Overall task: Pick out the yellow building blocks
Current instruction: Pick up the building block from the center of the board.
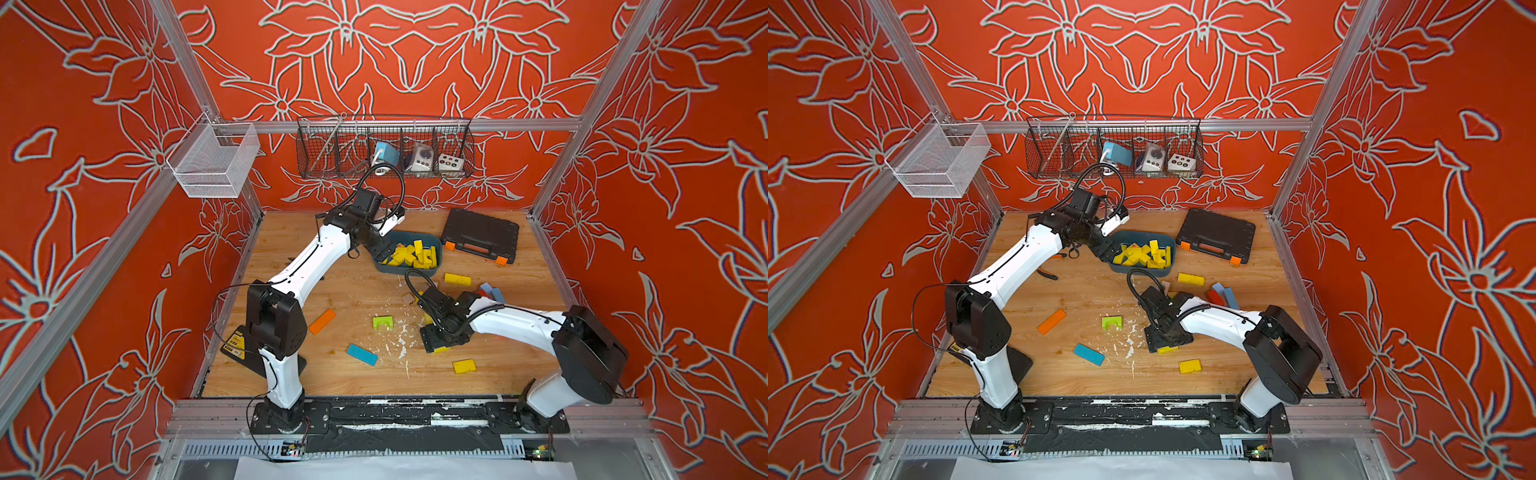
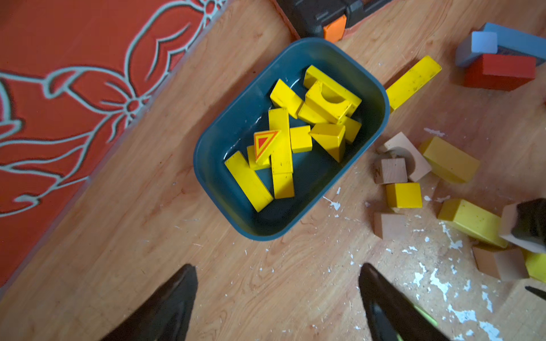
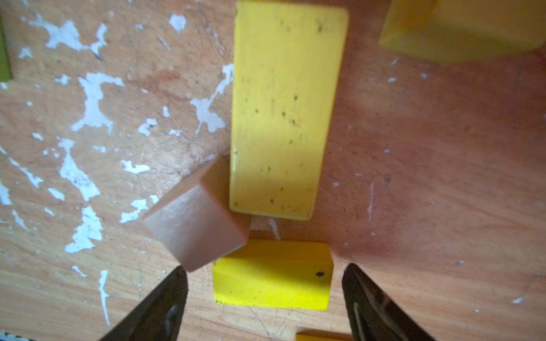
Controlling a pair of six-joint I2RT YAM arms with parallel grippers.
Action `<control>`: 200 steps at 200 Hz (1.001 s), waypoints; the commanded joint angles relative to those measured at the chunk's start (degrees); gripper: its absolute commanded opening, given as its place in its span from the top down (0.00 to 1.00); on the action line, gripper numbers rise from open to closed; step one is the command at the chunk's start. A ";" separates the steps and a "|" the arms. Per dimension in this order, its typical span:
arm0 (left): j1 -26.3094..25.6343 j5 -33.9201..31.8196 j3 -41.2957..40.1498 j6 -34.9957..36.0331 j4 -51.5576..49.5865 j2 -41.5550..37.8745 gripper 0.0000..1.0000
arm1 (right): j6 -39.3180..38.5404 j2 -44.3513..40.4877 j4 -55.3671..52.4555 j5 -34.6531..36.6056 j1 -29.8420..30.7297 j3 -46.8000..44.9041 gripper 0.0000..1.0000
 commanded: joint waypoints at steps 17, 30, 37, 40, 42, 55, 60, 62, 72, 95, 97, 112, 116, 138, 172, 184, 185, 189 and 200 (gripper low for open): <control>1.22 2.53 -1.18 -0.91 -1.09 -4.22 0.14 | 0.05 1.17 -0.71 2.48 0.45 0.06 0.18; 1.41 3.23 -1.07 -0.93 -1.77 -5.01 0.14 | 0.22 1.32 -0.12 2.31 0.43 -0.41 0.19; 1.43 3.43 -1.05 -1.08 -2.06 -5.44 0.14 | 0.23 1.50 -0.01 2.15 0.43 -0.56 0.21; 1.41 3.52 -1.03 -1.16 -2.15 -5.57 0.14 | 0.18 1.56 0.06 2.11 0.54 -0.57 0.21; 1.47 3.66 -1.00 -1.17 -2.26 -5.64 0.14 | 0.25 1.71 0.10 2.13 0.52 -0.57 0.21; 1.52 4.09 -1.07 -1.27 -2.77 -6.53 0.14 | 0.31 2.03 0.11 2.20 0.60 -0.66 0.22; 1.53 4.23 -1.15 -1.33 -3.02 -6.83 0.14 | 0.37 2.22 0.06 2.14 0.60 -0.72 0.23; 1.50 4.36 -1.20 -1.35 -3.09 -6.92 0.14 | 0.43 2.25 0.03 2.13 0.60 -0.69 0.23; 1.49 4.65 -1.33 -1.46 -3.56 -7.58 0.14 | 0.59 2.32 0.02 2.22 0.77 -1.07 0.24; 1.49 5.06 -2.44 -1.54 -4.03 -8.98 0.14 | 0.88 2.19 0.20 2.22 1.11 -1.92 0.23; 1.52 5.05 -2.58 -1.60 -4.05 -9.08 0.14 | 0.88 2.19 0.15 2.33 1.13 -1.96 0.24; 1.49 5.11 -3.73 -1.67 -4.05 -10.03 0.14 | 0.93 1.96 0.28 2.63 1.22 -2.40 0.24; 1.49 5.13 -4.03 -1.68 -4.05 -10.23 0.14 | 0.95 1.98 0.28 2.71 1.22 -2.49 0.24; 1.49 5.21 -5.24 -1.79 -4.19 -11.20 0.14 | 0.99 2.07 0.07 3.01 1.22 -2.57 0.30; 1.49 5.48 -6.67 -1.82 -5.22 -13.16 0.14 | 1.70 1.33 -0.26 4.04 1.31 -3.43 0.42; 1.49 5.33 -7.56 -1.58 -5.42 -14.04 0.14 | 2.00 0.72 -0.18 4.24 1.31 -3.96 0.44; 1.49 5.30 -7.66 -1.55 -5.38 -14.13 0.14 | 2.01 0.64 -0.17 4.24 1.31 -3.98 0.45; 1.49 5.25 -7.97 -1.46 -5.51 -14.40 0.14 | 2.03 0.42 -0.16 4.31 1.31 -4.14 0.47; 1.49 4.91 -8.86 -1.28 -5.51 -15.11 0.14 | 2.06 -0.14 -0.43 4.54 1.28 -4.28 0.49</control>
